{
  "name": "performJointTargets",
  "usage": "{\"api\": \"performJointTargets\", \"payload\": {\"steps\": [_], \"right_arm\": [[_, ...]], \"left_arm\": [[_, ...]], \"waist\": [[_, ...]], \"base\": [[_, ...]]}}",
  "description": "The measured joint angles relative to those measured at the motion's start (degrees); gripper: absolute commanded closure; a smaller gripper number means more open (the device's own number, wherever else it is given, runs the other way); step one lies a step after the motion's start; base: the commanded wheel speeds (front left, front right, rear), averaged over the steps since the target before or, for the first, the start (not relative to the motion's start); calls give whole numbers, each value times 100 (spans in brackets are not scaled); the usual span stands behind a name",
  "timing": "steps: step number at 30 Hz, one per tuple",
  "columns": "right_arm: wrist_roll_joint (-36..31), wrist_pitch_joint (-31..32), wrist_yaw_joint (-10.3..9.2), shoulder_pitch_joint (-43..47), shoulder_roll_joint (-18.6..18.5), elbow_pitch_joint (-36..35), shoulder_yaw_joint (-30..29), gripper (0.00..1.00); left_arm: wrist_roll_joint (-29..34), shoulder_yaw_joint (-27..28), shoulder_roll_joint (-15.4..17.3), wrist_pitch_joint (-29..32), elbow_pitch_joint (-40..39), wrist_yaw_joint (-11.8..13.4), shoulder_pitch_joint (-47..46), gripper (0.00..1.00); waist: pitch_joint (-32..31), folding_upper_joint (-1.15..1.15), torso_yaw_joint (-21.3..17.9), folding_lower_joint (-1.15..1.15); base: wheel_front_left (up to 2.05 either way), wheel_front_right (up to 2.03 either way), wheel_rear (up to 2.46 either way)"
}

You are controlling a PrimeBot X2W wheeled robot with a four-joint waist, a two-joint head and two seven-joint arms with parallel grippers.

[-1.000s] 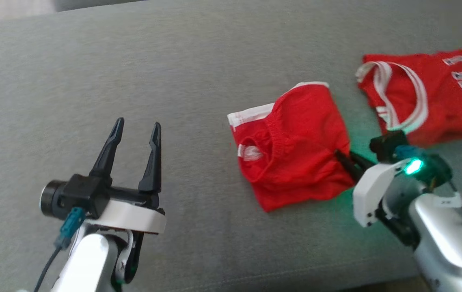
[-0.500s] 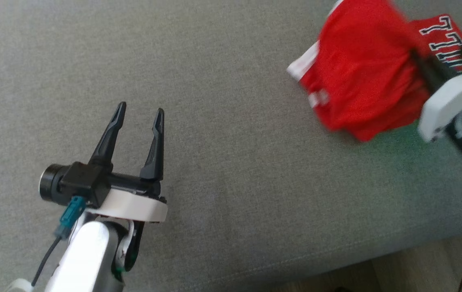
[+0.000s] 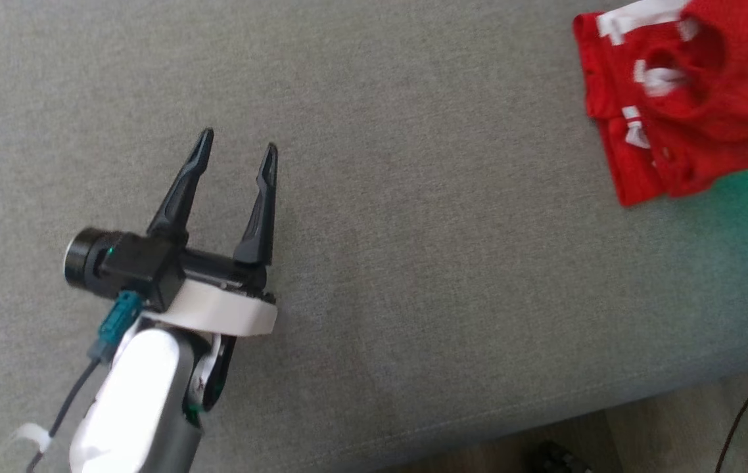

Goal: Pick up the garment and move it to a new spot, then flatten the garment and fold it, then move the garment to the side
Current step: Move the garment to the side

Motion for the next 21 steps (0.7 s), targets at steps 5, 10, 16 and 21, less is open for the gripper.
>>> {"api": "performJointTargets", "payload": {"steps": [5, 10, 16, 21], "right_arm": [[-175, -288, 0, -221, 118, 613, -68, 0], [-212, -550, 0, -238, 283, 1016, -132, 0], [-101, -890, 0, -127, 503, 872, -232, 0], [-44, -1118, 0, 408, 606, 152, -300, 0]], "left_arm": [[2, -3, 13, -1, 32, -31, -119, 0], [2, -1, 40, 0, 102, -32, -119, 0], [-5, 5, 49, -1, 172, -29, -66, 0], [-33, 34, 49, -1, 235, 36, 169, 0]], "waist": [[140, 0, 40, 0], [78, 0, 19, 1], [-235, 0, -25, 0], [-551, 0, -33, 0]], "base": [[0, 0, 0], [0, 0, 0], [0, 0, 0], [0, 0, 0]]}}
